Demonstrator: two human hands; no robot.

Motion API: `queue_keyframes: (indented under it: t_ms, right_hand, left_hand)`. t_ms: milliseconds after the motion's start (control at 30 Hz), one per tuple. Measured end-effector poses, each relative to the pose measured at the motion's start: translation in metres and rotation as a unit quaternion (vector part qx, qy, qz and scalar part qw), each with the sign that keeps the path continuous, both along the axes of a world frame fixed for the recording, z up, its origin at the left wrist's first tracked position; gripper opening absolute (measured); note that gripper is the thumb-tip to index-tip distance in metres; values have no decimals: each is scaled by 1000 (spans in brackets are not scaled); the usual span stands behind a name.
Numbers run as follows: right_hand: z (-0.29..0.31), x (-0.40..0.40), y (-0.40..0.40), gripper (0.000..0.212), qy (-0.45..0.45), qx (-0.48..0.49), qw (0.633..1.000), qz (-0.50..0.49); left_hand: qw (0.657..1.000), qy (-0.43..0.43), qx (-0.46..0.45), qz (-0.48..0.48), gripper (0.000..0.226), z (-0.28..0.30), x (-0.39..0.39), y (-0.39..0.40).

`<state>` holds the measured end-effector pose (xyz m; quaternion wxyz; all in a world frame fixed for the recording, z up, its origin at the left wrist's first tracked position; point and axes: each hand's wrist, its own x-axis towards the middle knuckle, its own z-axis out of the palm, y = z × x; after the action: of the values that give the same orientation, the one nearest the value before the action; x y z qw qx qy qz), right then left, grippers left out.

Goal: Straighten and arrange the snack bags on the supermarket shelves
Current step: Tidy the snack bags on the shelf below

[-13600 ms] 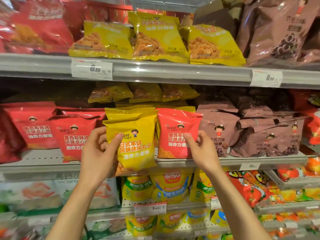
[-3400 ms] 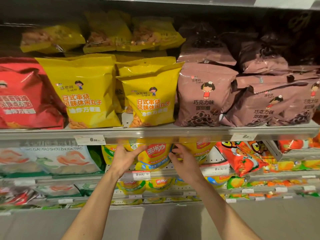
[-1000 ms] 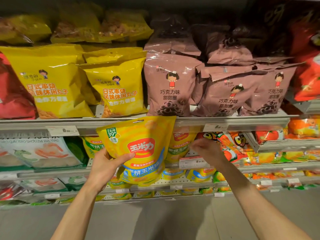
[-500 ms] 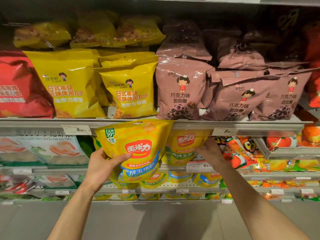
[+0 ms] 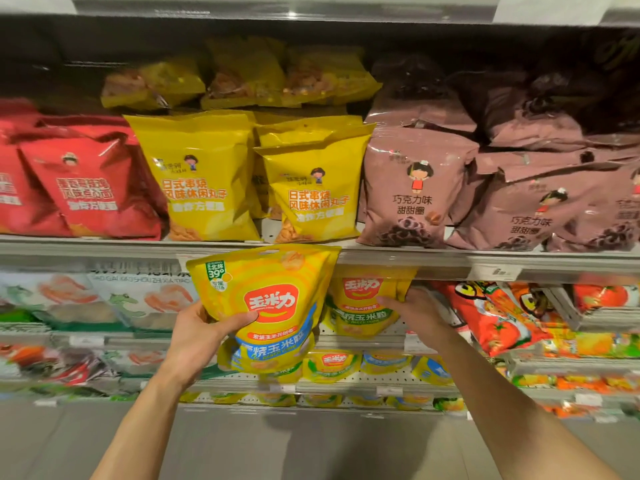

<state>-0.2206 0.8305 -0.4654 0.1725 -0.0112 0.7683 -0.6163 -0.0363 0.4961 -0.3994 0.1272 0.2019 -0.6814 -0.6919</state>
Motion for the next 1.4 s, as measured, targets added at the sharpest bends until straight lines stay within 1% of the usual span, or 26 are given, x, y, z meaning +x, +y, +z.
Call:
queue_keyframes:
  t_ms: [333, 467, 567, 733, 833, 900, 1033, 1100, 1167, 1233, 1300, 1333, 1400]
  right_hand:
    - [4, 20, -79, 30, -43, -2, 997, 68]
    - [-1, 17, -79, 33, -31, -14, 999, 38]
    - [-5, 15, -80, 32, -32, -12, 999, 41]
    - [1, 16, -88, 19, -33, 7, 997, 69]
    - [-1, 18, -80, 10, -44, 2, 997, 56]
    - [-5, 18, -71, 17, -50, 3, 998, 45]
    - [-3, 21, -52, 49, -46, 29, 998, 22]
    - [4, 31, -40, 48, -39, 44, 998, 34]
    - [9, 47, -24, 48, -53, 46, 993, 92]
    - [14, 63, -9, 58, -93, 26, 985, 145]
    - [20, 75, 3, 58, -109, 1, 976, 191]
    - [22, 78, 8, 56, -112, -15, 973, 201]
    - [24, 82, 18, 50, -111, -37, 975, 188]
  left_hand:
    - [1000, -13, -2, 1, 50, 5, 9, -28]
    - [1000, -11, 2, -3, 52, 4, 9, -30]
    - [1000, -12, 3, -4, 57, 1, 10, -29]
    - [1000, -15, 7, -6, 58, -2, 10, -29]
    - [1000, -15, 8, -9, 60, -3, 9, -29]
    - [1000, -19, 4, -20, 58, -5, 8, -27]
    - [998, -38, 5, -40, 58, -12, 2, -16]
    - [997, -52, 14, -55, 59, -18, -2, -6]
    - [995, -64, 24, -74, 61, -24, -8, 8]
    - [992, -71, 30, -102, 64, -29, -16, 27]
    - [988, -79, 31, -131, 65, -34, -25, 49]
    - [986, -85, 31, -143, 64, -37, -30, 60]
    - [982, -95, 32, -160, 61, -41, -41, 83]
